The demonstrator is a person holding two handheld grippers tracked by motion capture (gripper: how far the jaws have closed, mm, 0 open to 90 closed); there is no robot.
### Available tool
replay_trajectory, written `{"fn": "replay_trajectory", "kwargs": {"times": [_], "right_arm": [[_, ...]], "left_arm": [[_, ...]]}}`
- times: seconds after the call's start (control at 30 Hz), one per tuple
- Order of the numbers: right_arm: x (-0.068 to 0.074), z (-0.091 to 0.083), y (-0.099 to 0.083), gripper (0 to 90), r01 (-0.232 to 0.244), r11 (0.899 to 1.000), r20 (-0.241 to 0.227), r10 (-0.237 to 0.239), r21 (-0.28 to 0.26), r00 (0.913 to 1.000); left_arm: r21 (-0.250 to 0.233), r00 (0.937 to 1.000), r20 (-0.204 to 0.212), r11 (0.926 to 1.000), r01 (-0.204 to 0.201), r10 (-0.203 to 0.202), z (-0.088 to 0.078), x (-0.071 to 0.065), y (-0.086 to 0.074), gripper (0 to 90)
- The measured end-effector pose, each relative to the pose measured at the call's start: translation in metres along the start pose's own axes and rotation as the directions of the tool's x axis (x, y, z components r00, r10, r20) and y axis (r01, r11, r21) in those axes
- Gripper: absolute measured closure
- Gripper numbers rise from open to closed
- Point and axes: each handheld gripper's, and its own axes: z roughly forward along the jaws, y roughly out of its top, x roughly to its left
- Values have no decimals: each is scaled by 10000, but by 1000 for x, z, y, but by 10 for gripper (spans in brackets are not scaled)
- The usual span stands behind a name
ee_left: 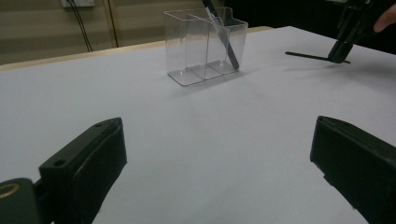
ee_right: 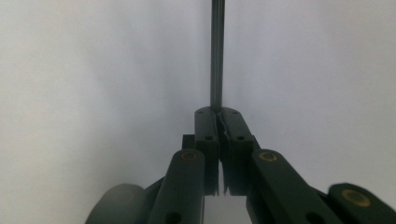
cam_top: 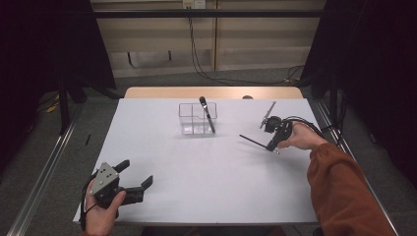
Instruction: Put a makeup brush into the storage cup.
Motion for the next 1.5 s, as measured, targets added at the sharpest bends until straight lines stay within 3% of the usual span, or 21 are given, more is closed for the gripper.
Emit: {"fn": "replay_trajectory", "kwargs": {"times": [0.17,0.27,0.37,0.5,0.63,0.87,0.93,0.97,1.1,1.17,1.3,1.37,1.43,1.47,1.5], "right_arm": [[2,-5,-10,871,-316,9957,-147,304,-868,9994],[1,-4,-19,871,-600,9872,-141,585,-1477,9982],[2,-8,-25,871,-701,9724,-14,716,-2224,9974],[5,-11,-29,871,-862,9561,106,929,-2801,9956],[11,-12,-31,871,-1052,9278,172,1192,-3579,9927],[18,-9,-35,871,-1186,8969,251,1427,-4260,9894],[20,-9,-37,871,-1270,8795,234,1548,-4586,9877],[21,-10,-38,871,-1345,8631,298,1703,-4868,9849],[24,-11,-43,870,-1361,8201,710,2099,-5559,9751],[26,-11,-46,871,-1457,7917,722,2326,-5933,9699],[28,-9,-50,871,-1634,7448,490,2544,-6470,9659],[30,-8,-52,871,-1733,7115,375,2703,-6810,9621],[33,-7,-54,871,-1758,6894,302,2758,-7027,9607],[35,-7,-54,871,-1688,6839,276,2664,-7098,9635],[36,-7,-54,871,-1576,6846,392,2627,-7117,9641]], "left_arm": [[-13,10000,15,10000,-31,31,0,-1,0,36],[22,10000,59,10000,-78,78,1,-1,0,36],[-20,9999,147,10000,-84,85,2,-2,0,35],[-141,9999,144,9999,1,1,1,-1,1,34],[-105,9999,107,9999,-50,51,0,0,1,33],[-101,9999,111,9999,-125,126,0,-1,1,30],[-148,9999,78,9999,-86,87,0,-1,1,30],[-133,9999,73,9999,-71,72,0,-1,1,30],[-103,10000,60,9999,-24,24,-1,-1,2,29],[-62,9999,70,9999,89,-88,0,-1,2,26],[-100,9999,110,9999,97,-96,-2,-2,3,24],[-91,9999,142,9999,63,-62,-2,-2,3,23],[30,9994,291,9998,194,-195,-3,-2,4,22],[53,9993,319,9998,180,-181,-3,-2,4,22],[49,9993,328,9999,158,-159,-3,-2,5,22]]}}
